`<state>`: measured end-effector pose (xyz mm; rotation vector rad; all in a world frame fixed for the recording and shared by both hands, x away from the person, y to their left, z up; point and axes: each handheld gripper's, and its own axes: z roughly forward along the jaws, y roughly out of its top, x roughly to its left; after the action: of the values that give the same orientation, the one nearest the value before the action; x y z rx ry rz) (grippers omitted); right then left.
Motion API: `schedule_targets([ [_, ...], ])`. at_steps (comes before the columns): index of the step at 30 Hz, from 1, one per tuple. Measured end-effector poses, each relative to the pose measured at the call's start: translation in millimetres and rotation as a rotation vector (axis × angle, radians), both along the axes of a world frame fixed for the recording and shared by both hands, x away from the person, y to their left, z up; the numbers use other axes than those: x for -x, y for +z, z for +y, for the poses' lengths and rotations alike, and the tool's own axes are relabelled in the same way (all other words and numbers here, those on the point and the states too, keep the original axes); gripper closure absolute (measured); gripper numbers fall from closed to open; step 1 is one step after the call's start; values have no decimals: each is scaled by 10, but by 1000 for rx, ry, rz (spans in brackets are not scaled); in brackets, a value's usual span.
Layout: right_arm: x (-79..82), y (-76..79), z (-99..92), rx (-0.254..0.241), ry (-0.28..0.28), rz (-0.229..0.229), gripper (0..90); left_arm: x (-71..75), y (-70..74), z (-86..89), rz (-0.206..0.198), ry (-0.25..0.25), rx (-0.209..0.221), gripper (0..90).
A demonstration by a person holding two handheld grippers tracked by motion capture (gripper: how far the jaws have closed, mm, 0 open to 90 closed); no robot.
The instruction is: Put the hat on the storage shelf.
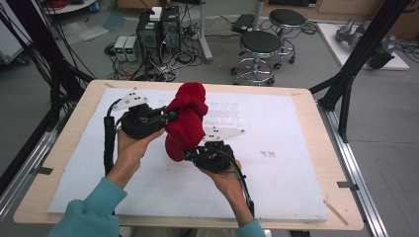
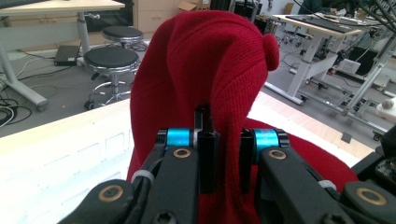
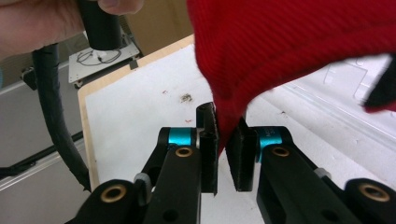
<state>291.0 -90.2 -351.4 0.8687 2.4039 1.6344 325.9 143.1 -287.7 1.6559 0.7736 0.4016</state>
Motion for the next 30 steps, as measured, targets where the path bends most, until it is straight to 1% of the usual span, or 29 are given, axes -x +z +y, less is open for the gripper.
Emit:
schedule_targets([
  [1,-4,2,-9,-4,-4,1,853,-3,-4,5,-2,-5,2,840],
  [3,4,8,-12,3,-13,0,856,0,-6,13,-5,1,0,813],
  [5,9,7,-9,12,-21,-6,857,1,-10,13,-2,-6,6,755],
  [6,15,7,-8,17,-28,-16,858,-1,-11,15,2,-4,5,704],
  [7,21,9,-9,19,-30,-15,858,-7,-14,16,6,-3,10,639],
  [8,20,9,-12,19,-28,-21,858,-16,-18,14,14,-3,14,553],
  [10,34,21,-12,23,-30,-25,859,-39,-26,18,37,22,15,312],
  [11,36,24,-14,27,-28,-28,859,-44,-30,26,30,29,20,207],
  [12,38,26,-19,28,-33,-26,858,-50,-31,46,30,9,27,156],
  [13,37,26,-31,28,-37,-29,859,-53,-32,64,28,-4,37,130],
  [14,33,25,-40,28,-41,-31,859,-49,-31,82,23,-7,44,130],
  [16,31,32,-61,24,-47,-29,858,-47,-30,110,20,-19,35,130],
  [17,27,37,-73,20,-50,-35,859,-40,-25,131,12,-11,29,130],
  [19,15,51,-111,16,-63,-44,858,-30,-18,173,6,-21,27,130],
  [21,3,57,-141,14,-77,-46,858,-6,-12,206,-12,-22,9,130],
  [23,-12,65,-178,12,-91,-51,858,22,-27,239,-26,-44,4,133],
  [24,-25,70,-198,19,-94,-64,858,59,-51,266,-40,-58,-11,133],
  [26,-41,96,-246,16,-112,-66,858,118,-127,305,-52,-67,-47,133],
  [28,-59,128,-301,11,-136,-73,858,160,-228,377,-56,-58,-57,133],
  [30,-81,170,-351,7,-157,-87,858,179,-334,470,-39,-46,-66,133],
])
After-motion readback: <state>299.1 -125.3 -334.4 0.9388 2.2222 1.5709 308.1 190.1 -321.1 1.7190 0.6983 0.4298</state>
